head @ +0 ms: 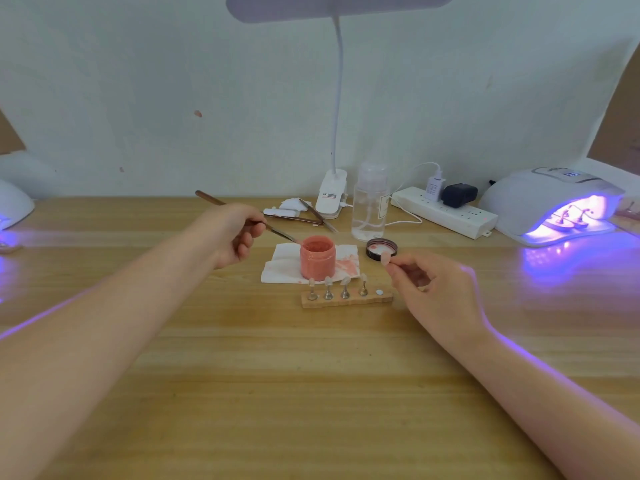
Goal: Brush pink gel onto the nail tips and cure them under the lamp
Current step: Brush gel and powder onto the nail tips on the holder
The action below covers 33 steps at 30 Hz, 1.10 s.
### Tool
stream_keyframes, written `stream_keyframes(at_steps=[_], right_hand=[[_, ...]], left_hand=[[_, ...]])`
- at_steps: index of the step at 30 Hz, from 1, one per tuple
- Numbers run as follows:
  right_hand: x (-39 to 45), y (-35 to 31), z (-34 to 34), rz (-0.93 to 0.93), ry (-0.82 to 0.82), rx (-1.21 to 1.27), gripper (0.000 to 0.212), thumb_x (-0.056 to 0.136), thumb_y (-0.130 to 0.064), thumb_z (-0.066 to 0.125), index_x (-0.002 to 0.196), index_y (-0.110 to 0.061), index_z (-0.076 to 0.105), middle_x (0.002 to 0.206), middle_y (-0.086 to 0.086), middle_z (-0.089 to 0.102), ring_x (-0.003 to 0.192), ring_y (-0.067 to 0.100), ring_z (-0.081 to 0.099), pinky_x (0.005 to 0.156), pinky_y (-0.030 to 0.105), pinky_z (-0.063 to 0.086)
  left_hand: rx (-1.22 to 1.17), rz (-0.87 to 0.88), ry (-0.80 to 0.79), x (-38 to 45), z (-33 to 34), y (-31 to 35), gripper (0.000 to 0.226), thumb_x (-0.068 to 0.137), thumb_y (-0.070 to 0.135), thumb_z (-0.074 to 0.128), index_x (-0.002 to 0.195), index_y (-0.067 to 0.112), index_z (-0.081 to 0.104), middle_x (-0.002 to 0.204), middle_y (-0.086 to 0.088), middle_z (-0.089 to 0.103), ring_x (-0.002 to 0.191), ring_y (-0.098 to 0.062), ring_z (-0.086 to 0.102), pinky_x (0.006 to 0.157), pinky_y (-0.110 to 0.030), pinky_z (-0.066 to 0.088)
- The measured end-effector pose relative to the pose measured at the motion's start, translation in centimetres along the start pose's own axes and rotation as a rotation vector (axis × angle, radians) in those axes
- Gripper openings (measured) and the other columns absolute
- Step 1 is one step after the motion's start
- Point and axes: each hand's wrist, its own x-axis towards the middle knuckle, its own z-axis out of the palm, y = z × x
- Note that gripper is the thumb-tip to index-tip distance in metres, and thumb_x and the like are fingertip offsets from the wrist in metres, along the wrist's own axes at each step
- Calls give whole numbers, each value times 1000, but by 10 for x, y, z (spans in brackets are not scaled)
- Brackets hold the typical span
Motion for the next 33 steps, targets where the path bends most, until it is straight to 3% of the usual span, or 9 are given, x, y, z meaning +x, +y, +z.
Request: stream_keyframes(at_steps=[10, 20, 25, 33], right_hand=[[0, -2, -1, -11, 11, 1, 9, 81, -8, 72, 84, -16, 75, 68, -7, 69, 69, 7, 62, 63, 15, 49], [1, -2, -1, -1, -8, -9, 8, 82, -9, 70, 84, -16, 75, 68, -4, 69, 63, 12, 63, 62, 26, 49], [1, -4, -1, 20, -11, -2, 9, 82, -8, 70, 84, -16, 75, 68, -7, 69, 67, 9, 61, 63, 21, 49], [0, -6, -2, 48, -25, 22, 8, 83, -10, 70, 85, -16, 74, 68, -13, 67, 69, 3, 62, 66, 16, 50]], left_hand=[[-92, -46, -64, -4, 7, -1, 10, 89, 15, 52, 80, 16, 54, 44, 7, 54, 29, -5, 34, 35, -10, 25], [-110, -86, -22, -8, -2, -7, 14, 90, 15, 53, 77, 14, 54, 44, 5, 56, 29, -5, 37, 34, -10, 26], [-241, 38, -37, -21, 5, 1, 14, 91, 13, 56, 77, 10, 58, 49, 3, 63, 34, -3, 50, 35, -10, 36], [-332, 313, -336, -65, 46, -7, 8, 86, 12, 63, 84, 5, 67, 71, -7, 72, 56, -10, 65, 50, -18, 52]])
